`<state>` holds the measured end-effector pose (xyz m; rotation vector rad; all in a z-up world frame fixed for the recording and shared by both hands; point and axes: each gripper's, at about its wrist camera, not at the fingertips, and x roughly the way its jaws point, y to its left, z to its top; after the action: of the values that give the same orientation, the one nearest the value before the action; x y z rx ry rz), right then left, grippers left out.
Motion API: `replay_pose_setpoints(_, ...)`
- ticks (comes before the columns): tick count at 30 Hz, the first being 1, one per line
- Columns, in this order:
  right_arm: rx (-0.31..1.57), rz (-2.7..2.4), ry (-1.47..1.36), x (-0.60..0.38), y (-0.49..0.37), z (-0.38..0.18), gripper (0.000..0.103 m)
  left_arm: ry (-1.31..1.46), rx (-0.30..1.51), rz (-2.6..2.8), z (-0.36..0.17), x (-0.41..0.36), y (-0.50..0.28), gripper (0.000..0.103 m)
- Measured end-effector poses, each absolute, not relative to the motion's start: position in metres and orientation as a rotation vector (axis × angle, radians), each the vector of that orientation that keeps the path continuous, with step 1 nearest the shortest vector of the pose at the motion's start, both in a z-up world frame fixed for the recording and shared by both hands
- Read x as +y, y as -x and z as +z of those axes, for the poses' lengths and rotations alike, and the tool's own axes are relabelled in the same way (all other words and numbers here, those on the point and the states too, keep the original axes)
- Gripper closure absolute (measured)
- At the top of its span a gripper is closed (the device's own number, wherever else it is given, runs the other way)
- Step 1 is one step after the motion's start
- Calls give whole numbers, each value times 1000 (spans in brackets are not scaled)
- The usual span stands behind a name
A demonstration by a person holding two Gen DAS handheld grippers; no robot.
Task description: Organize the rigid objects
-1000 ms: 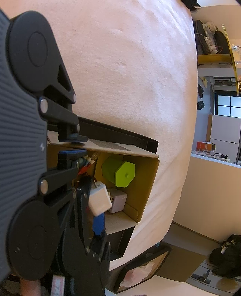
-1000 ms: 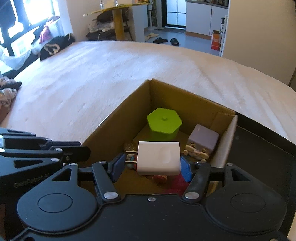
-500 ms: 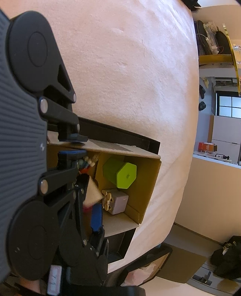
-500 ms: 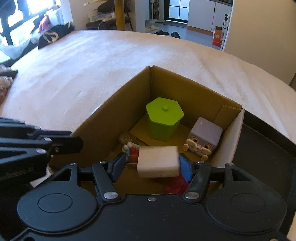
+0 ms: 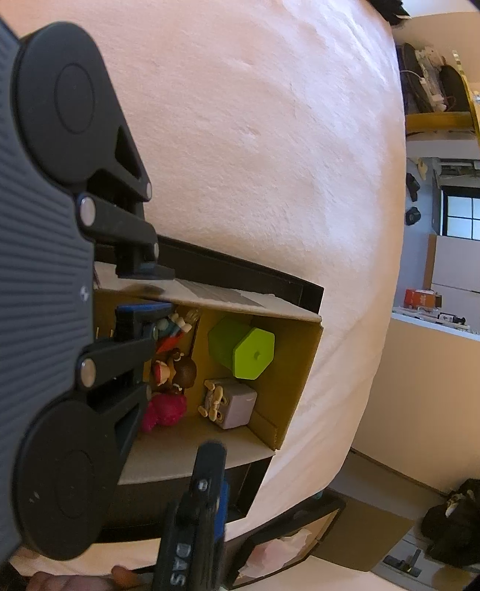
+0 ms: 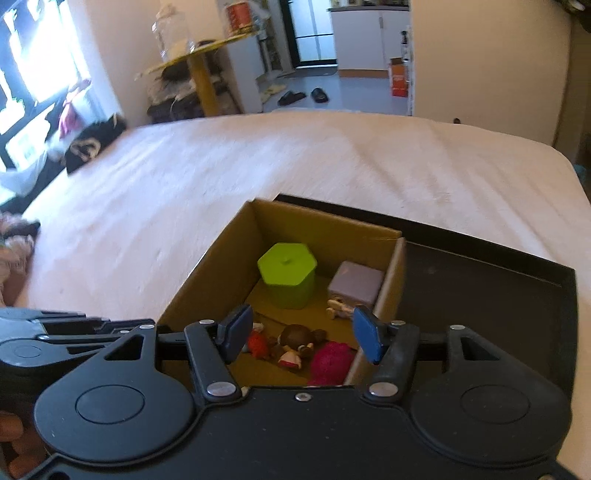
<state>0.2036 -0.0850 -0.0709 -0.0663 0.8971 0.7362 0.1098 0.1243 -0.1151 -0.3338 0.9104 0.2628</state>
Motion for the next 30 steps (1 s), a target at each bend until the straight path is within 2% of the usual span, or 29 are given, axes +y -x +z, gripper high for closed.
replay_pose_setpoints(10, 943, 664, -11, -123, -191, -71, 41, 323, 938, 243, -86, 111, -106, 90)
replay_pose_setpoints(13, 942, 639, -48, -139, -189, -66, 35, 316, 948, 231, -76, 103, -107, 82)
replay_pose_setpoints(15, 934, 620, -59, -147, -186, -61, 30, 320, 947, 222, -68, 98, -106, 65)
replay_pose_setpoints(17, 927, 605, -75, -156, -183, -57, 26, 298, 943, 210, -60, 90, -106, 55)
replay_pose_setpoints(19, 920, 592, -84, -164, -179, -52, 24, 270, 932, 204, -51, 81, -106, 49)
replay_pose_setpoints(21, 912, 577, -89, -170, -176, -47, 16, 265, 928, 196, -45, 75, -104, 41)
replay_pose_setpoints(24, 908, 562, -99, -179, -172, -41, 9, 260, 925, 178, -36, 67, -103, 35)
replay_pose_setpoints(27, 907, 540, -113, -187, -167, -35, 1, 238, 930, 175, -30, 59, -101, 34)
replay_pose_setpoints(30, 905, 519, -113, -193, -161, -30, 0, 232, 941, 159, -24, 55, -98, 33)
